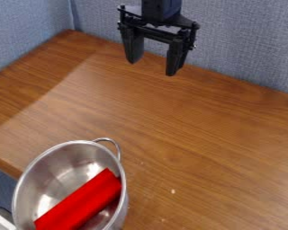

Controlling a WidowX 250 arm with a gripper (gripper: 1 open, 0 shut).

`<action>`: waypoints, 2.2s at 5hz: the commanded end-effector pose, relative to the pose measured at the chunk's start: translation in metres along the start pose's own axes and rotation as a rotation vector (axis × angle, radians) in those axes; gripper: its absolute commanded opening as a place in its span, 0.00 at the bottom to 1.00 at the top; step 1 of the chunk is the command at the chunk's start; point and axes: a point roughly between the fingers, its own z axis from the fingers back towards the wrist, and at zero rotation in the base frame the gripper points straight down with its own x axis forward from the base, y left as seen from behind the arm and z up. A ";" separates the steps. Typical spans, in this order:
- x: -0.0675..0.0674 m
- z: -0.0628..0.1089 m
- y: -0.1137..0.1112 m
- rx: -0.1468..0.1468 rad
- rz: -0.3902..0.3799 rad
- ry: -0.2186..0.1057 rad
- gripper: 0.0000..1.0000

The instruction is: Move the red object from the metal pot to the table

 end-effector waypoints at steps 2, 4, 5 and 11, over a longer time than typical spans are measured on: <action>0.002 -0.015 -0.006 0.002 -0.002 0.040 1.00; -0.051 -0.030 -0.010 -0.011 -0.118 0.051 1.00; -0.097 -0.031 -0.006 -0.011 -0.147 0.046 1.00; -0.121 -0.035 0.038 -0.001 -0.048 0.080 1.00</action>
